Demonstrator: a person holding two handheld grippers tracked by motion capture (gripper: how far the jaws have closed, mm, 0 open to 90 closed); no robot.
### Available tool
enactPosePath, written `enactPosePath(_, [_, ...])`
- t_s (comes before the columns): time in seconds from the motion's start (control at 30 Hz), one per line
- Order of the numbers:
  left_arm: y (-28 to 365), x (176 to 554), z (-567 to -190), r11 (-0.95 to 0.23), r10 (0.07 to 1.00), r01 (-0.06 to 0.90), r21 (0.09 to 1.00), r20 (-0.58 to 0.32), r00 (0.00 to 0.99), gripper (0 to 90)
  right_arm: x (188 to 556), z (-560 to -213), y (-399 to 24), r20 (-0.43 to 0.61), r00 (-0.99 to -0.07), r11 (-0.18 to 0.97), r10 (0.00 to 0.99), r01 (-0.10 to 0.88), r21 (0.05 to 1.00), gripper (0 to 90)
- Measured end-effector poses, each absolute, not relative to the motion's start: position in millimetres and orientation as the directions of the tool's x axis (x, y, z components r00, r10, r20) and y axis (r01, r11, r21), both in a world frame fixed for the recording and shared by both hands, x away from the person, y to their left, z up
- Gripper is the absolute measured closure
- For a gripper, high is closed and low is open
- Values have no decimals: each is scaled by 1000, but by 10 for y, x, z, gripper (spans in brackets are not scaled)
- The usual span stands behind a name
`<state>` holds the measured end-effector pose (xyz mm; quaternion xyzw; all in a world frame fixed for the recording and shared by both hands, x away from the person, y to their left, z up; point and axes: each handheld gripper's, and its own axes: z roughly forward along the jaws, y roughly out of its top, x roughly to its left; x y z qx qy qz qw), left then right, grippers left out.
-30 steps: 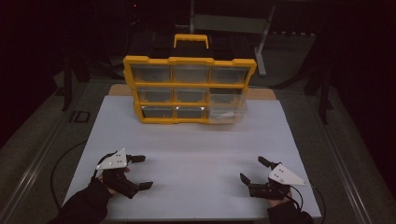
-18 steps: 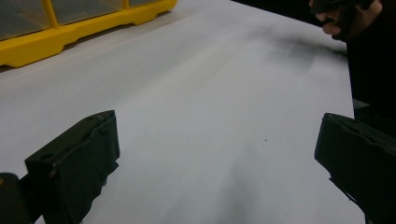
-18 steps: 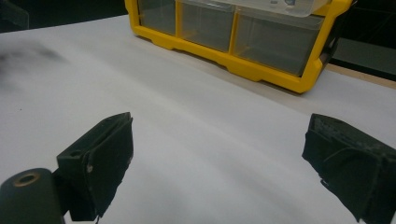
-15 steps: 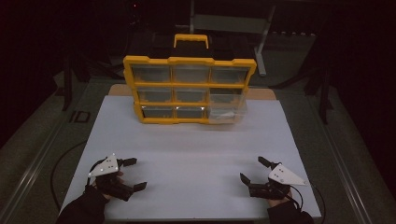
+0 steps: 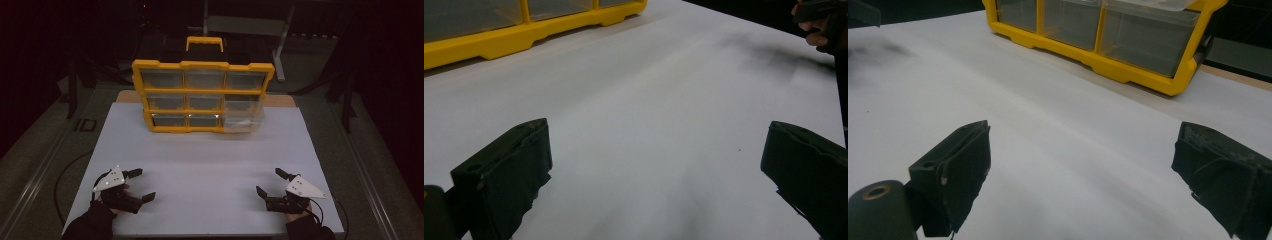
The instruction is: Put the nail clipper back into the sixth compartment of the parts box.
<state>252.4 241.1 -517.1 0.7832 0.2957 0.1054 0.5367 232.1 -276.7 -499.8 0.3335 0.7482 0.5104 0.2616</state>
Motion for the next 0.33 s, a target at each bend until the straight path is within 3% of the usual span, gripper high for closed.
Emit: enactPosePath(0.33, [2434,2529,-5178,-235,577,358,904,-166,799,8,2319,-4999,-2767,-55,-641,264,765,234,936,86])
